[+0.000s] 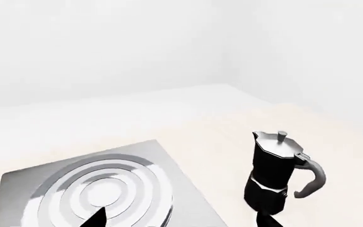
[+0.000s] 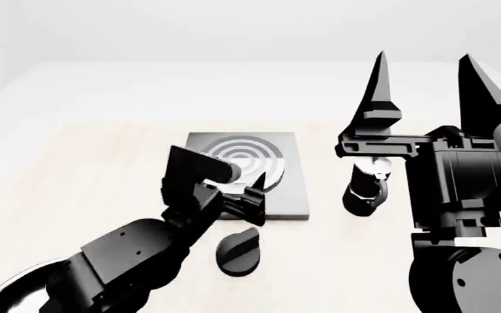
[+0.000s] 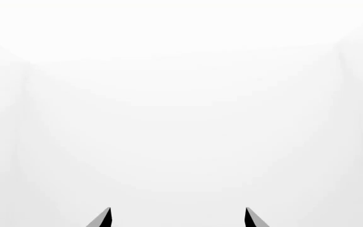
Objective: Turn on the stove and put the moka pot on it.
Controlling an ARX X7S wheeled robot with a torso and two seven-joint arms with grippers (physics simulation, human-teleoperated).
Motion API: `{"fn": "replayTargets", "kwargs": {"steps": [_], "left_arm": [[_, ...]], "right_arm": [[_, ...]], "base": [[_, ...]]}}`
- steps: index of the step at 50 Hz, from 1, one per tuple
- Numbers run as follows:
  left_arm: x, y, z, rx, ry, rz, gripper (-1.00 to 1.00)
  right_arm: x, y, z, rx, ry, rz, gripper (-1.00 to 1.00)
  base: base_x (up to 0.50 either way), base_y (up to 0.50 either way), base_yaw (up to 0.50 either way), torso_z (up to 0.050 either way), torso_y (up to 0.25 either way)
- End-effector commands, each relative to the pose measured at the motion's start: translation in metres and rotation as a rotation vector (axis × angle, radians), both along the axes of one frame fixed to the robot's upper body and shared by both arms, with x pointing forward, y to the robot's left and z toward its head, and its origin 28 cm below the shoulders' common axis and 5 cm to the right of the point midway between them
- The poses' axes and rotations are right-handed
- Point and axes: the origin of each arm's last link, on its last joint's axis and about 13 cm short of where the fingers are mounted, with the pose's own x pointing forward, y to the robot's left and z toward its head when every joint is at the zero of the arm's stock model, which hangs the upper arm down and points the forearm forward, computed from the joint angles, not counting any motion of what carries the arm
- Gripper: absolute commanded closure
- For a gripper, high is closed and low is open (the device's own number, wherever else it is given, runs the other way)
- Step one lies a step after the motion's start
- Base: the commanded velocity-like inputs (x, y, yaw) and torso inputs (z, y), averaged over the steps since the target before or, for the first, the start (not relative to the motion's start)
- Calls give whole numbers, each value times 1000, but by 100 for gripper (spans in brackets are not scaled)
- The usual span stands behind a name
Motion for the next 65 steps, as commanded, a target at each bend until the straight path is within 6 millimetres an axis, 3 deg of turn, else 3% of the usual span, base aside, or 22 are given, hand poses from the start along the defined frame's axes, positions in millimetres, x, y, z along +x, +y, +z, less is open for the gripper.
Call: {"fn": "replayTargets", "kwargs": {"steps": [1,10,22,33,44,65], "left_arm": [[-11,29,54,-34,-277,156,-100],[-31,55,81,-49,-495,312,-100],[-56,76,92,-14,-671,460,-100],[-77,84,100,-44,-780,468,-100],[-90,85,107,-46,-809,478,-100],[-87,85,105,-44,-800,481,-100]], "right_arm": [[6,-3,-2,-9,9,-20,-100],[16,-9,2,-25,26,-62,-100],[34,-20,-7,-53,71,-129,-100],[46,-33,-17,-93,109,-199,-100],[61,-46,-39,-117,186,-251,-100],[69,-53,-96,-127,330,-276,-100]], "base": [[0,0,0,0,0],[0,0,0,0,0],[0,0,0,0,0],[0,0,0,0,0],[0,0,0,0,0],[0,0,0,0,0]]}}
